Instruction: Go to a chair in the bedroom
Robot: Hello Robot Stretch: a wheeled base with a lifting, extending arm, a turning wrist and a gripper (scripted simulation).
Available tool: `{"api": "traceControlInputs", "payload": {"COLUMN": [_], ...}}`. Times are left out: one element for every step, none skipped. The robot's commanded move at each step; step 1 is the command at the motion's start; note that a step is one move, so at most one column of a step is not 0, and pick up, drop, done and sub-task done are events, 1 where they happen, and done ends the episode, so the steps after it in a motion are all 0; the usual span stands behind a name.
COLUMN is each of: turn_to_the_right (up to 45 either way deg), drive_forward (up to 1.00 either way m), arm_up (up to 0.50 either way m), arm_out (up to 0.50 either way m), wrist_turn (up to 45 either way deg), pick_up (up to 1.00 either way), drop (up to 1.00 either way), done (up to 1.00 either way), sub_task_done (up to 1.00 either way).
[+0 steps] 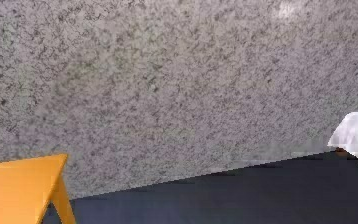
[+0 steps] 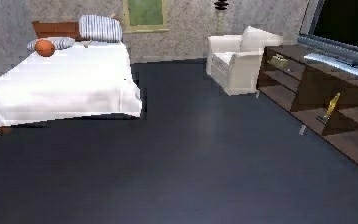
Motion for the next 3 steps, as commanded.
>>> {"api": "traceControlInputs", "payload": {"turn_to_the_right": [-12.0, 0.0, -45.0], "drive_forward": [0.00, 0.80, 0.00], "arm_up": [0.00, 0.00, 0.00], "arm_out": [0.00, 0.00, 0.00], "wrist_turn": [0.0, 0.0, 0.0], "pick_up": [0.00, 0.00, 0.00], "drop": [0.00, 0.00, 0.00], "done": [0.00, 0.00, 0.00], "sub_task_done": [0.00, 0.00, 0.00]}}
